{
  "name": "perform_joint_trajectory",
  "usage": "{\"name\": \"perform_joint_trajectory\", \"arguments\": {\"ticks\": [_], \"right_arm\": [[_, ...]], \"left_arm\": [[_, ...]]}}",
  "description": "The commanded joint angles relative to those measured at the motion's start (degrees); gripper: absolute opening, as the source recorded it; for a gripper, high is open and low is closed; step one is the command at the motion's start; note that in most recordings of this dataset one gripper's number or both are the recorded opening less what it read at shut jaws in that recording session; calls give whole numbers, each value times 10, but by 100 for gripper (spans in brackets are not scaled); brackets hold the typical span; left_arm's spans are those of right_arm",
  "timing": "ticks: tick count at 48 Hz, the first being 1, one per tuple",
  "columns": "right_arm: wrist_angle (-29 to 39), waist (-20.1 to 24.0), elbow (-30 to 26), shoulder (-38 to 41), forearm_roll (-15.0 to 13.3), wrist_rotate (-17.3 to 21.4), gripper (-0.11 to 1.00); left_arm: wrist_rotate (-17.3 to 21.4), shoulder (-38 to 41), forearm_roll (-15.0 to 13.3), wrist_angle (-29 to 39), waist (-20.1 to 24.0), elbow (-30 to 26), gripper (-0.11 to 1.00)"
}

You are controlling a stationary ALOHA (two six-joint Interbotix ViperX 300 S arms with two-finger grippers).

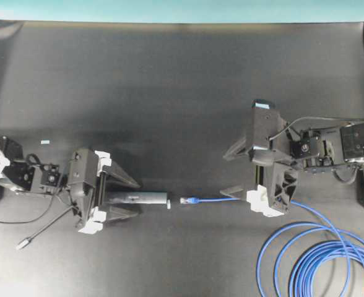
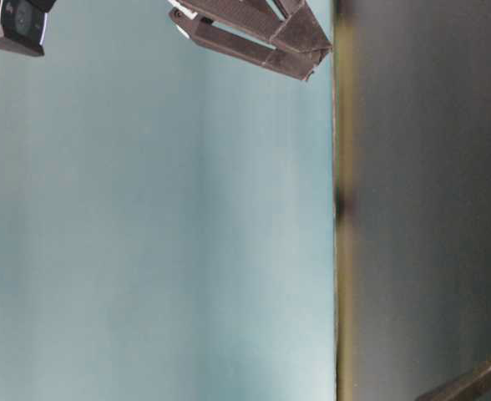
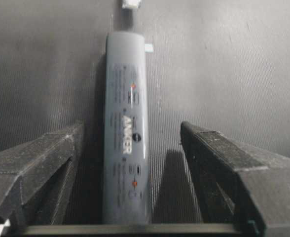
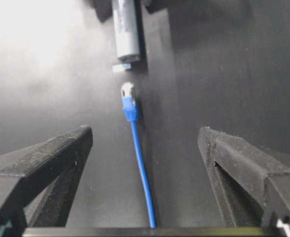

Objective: Insert the LAN cable into the hub.
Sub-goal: 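Close the left gripper on the grey hub, right on the blue cable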

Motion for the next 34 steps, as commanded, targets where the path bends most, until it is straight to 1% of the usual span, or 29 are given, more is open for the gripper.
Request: {"name": "perform_joint_trajectory", "arguments": {"ticks": [1,4,6,8,13,14,19,23,27,34], "right_arm": [[-4,13,-8,-1,2,4,84],[-5,16,-7,-1,2,6,84],[-4,16,-7,-1,2,10,84],[-4,18,-6,-2,2,13,84],[-4,20,-4,-1,2,13,84],[-5,20,-4,-1,2,13,84],[-8,22,1,0,1,13,84],[-20,24,8,4,1,13,84],[-43,25,18,11,1,13,84],[-103,25,37,38,0,10,84]], "left_arm": [[-1,5,2,1,-1,-4,73],[0,5,2,4,-3,-2,70],[0,5,2,8,-5,-1,65],[3,4,2,11,-9,-1,57],[9,3,2,14,-18,-3,30],[9,-1,2,16,-19,-4,28],[8,-19,2,32,-21,-8,28],[8,-47,2,76,-19,-12,28],[9,-90,2,153,-19,-21,28],[12,-171,2,288,-13,-41,28]]}}
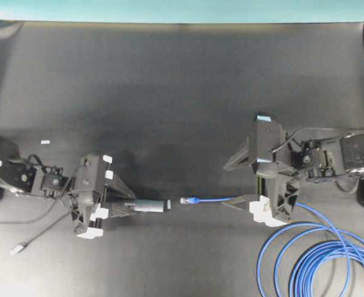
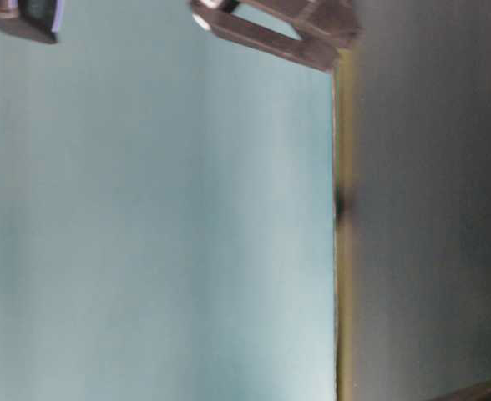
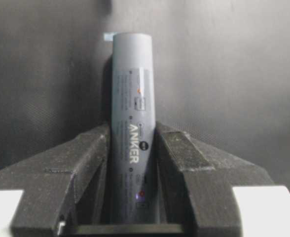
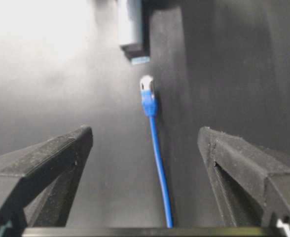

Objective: Insert the LAN cable into the hub.
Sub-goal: 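Close the left gripper on the grey hub, right on the blue cable, then lift both and move the right gripper's plug toward the hub's port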

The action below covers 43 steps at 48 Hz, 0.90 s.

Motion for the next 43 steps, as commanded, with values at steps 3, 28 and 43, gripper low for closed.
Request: {"name": "perform_joint_trajectory", "arguments": {"ticks": [3,28,43], "right_arm": [[-54,4,8,34,-1,-2,84],[-217,4,-15,221,-3,-20,84],[-220,4,-36,259,-4,-21,83]], "left_arm": [[7,-76,2,96,10,-22,28],[4,-200,2,268,25,-43,28],[-4,-200,2,270,25,-43,28]]}}
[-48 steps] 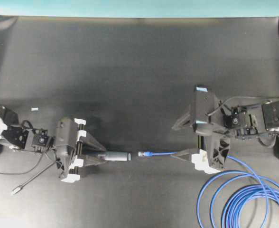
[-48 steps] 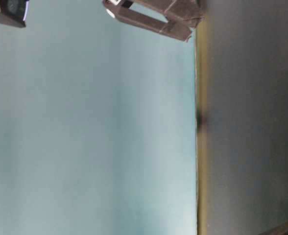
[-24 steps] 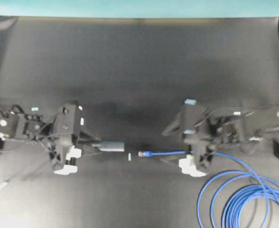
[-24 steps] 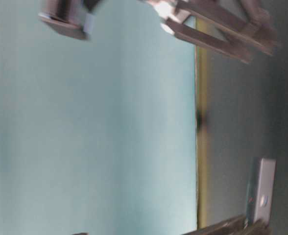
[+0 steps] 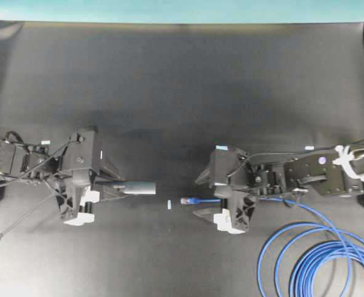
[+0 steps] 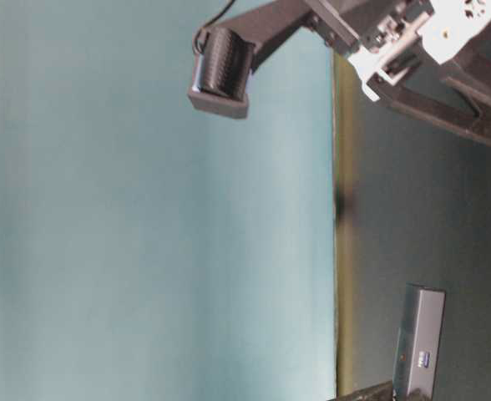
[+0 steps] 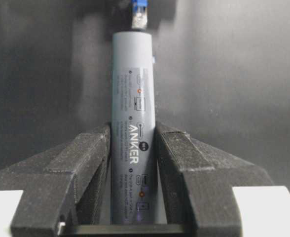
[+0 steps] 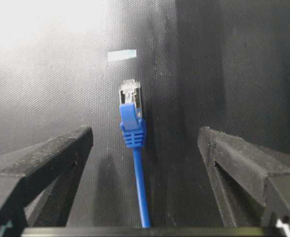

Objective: Insert the LAN cable into the hub.
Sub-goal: 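Lift both and move the right gripper's plug toward the hub's port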

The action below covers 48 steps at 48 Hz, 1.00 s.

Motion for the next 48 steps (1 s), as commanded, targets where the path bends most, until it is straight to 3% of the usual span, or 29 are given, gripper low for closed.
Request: {"name": "perform_joint_trajectory", "arguments": {"ticks": [1,11,19,28,40,48], "right_arm": [[-3,4,-9,9,0,-4,83],[-1,4,-7,9,-1,-3,74],[4,8,-9,14,-1,-5,59],[16,14,-7,12,-1,2,12],[25,11,-16,-17,3,11,13],[92,8,-33,-68,3,17,13]], "left_arm": [[-1,-7,2,-2,-1,-10,28],[-1,-7,2,-2,-1,-9,28],[-1,-7,2,-2,-1,-9,28],[-1,-7,2,-2,-1,-10,28],[0,-8,2,-1,-2,-18,28],[10,-4,2,37,-2,-40,28]]}}
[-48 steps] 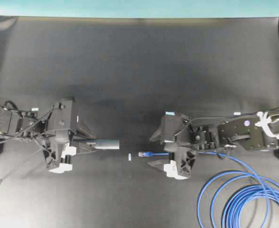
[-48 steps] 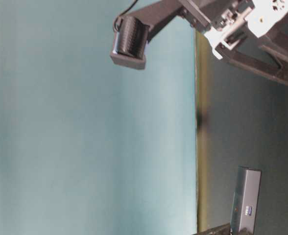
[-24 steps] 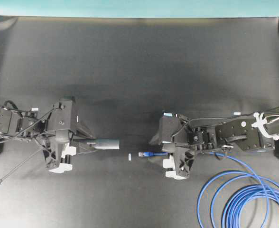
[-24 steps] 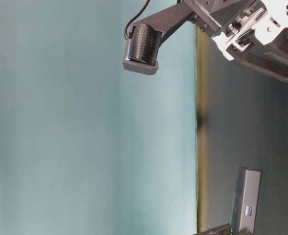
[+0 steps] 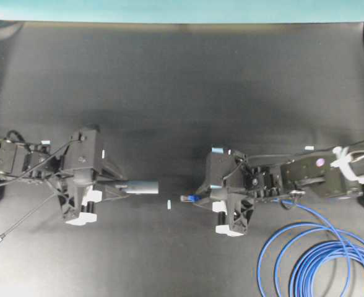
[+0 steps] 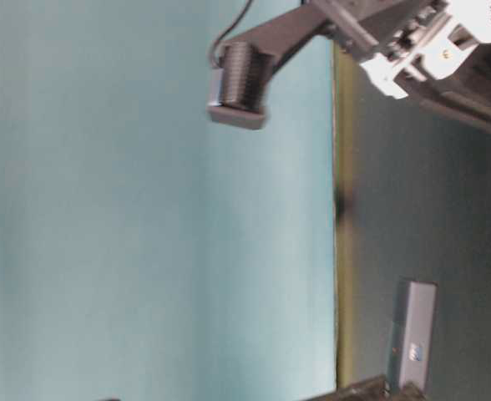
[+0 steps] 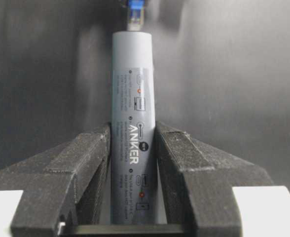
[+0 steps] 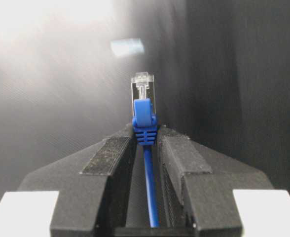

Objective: Insert the LAN cable into the hub.
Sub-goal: 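Lift both and move the right gripper's plug toward the hub's port, then push the blue plug leftward into the hub's LAN port with the right gripper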

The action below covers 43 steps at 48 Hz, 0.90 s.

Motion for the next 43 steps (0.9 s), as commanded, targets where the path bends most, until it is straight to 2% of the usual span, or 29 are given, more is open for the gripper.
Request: {"name": "perform_joint_trajectory", "arguments": {"ticks": [1,9,23,43], "right_arm": [[36,-1,-18,-34,2,5,13],[84,-7,-38,-53,2,5,13],[84,-16,-71,-39,1,2,13],[84,-18,-80,-33,0,1,13]], "left_arm": [[4,-5,2,19,-1,-24,28],[14,3,2,38,-1,-33,28],[18,6,2,38,0,-39,28],[18,18,2,40,0,-47,28]]}}
